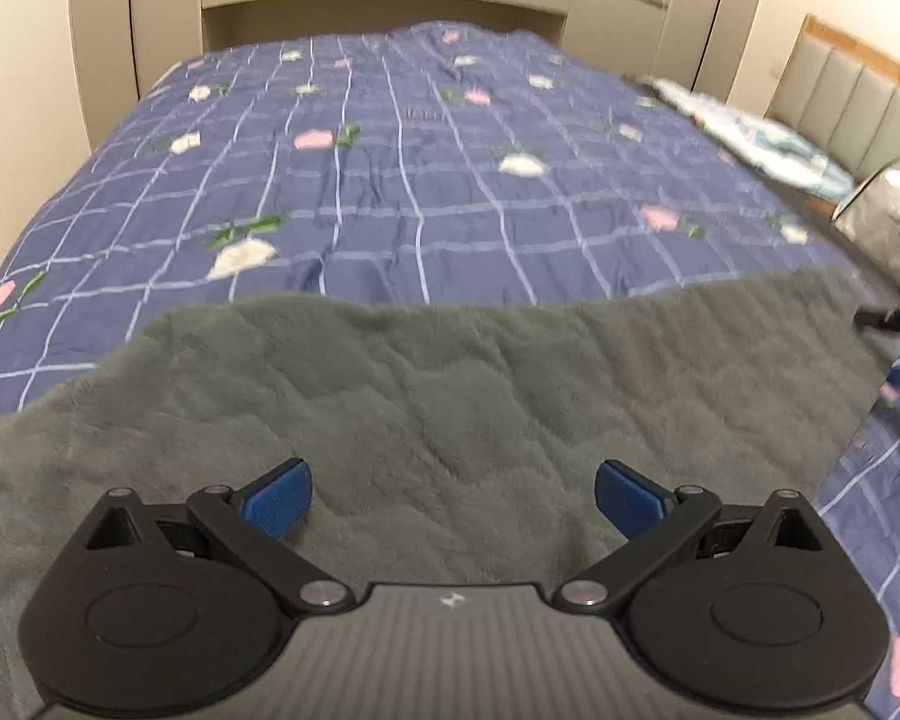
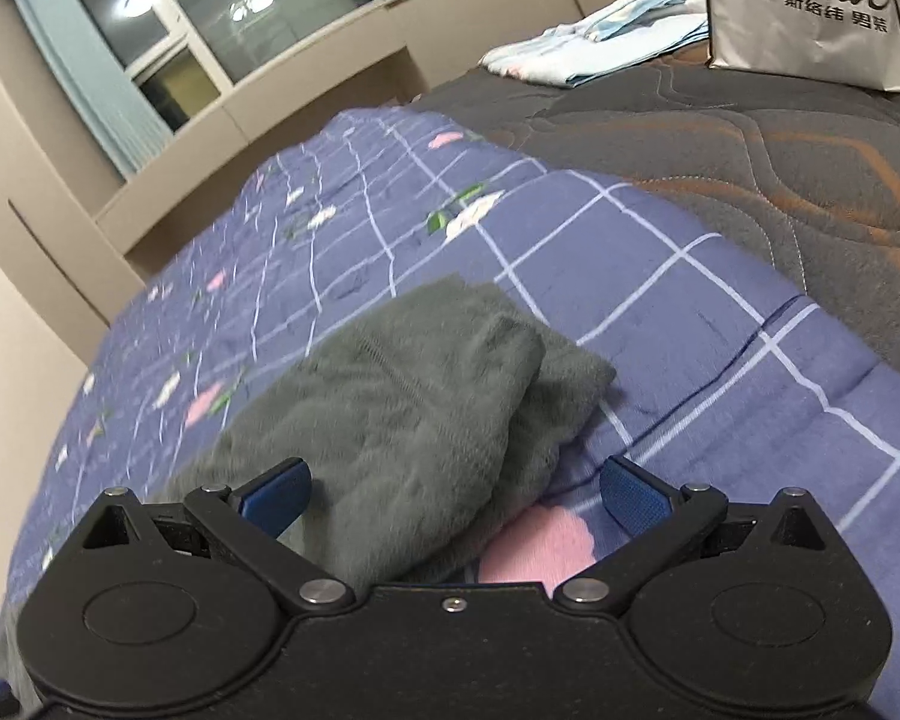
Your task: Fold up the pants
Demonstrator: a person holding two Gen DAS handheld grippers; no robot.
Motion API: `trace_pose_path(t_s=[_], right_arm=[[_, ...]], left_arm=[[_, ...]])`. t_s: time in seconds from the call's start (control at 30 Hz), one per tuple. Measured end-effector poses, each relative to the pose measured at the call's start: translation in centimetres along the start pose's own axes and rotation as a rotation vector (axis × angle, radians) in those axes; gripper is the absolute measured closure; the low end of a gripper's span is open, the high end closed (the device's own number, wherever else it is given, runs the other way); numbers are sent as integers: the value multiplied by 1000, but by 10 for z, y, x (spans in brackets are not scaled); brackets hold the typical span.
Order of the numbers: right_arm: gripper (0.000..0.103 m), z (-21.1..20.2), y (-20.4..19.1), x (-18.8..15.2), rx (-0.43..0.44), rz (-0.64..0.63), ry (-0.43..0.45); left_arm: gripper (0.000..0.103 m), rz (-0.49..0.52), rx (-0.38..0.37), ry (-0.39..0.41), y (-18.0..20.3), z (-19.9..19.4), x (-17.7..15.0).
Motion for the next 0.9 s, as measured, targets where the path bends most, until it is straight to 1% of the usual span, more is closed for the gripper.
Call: trace_pose_path(t_s=[0.07,0.13,0.17,0.23,0.3,0.4,0.5,0.63,0.8,0.9], right_arm=[[1,1,0,2,1,16,11],[19,1,-3,3,-9,20,24],[22,1,-4,3,-14,18,27],[35,0,-6,5,-17,33,40],[45,-3,-5,6,-21,59,55],[72,-11,-4,10,-28,85,89],[80,-20,-12,13,-16,48,105],[81,-38,-40,14,-16,-60,156],[81,-73,-101,5,5,-320,247],[81,-90,-140,-7,33,-471,283]], left_arm=[[0,7,34,-35,3,5,-4],[0,9,39,-42,3,6,-5],[1,9,36,-40,3,4,-6],[0,2,29,-41,2,2,-5],[1,-13,25,-44,-1,0,-3],[1,-38,16,-40,-6,-5,-1],[1,-59,-1,-31,-9,-12,2],[1,-81,-28,-10,-10,-29,7],[1,-108,-81,54,-11,-62,17],[1,-142,-133,96,-15,-83,23]])
Point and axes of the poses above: each gripper's, at about its wrist camera, not at the fingertips, and z roughly the way its jaws point, y to its right, x to its top, the point moved 1 cm from there along z, roughly the way its jaws point, and after that the axes turned 2 degrees about -y, right-handed, at the moved point
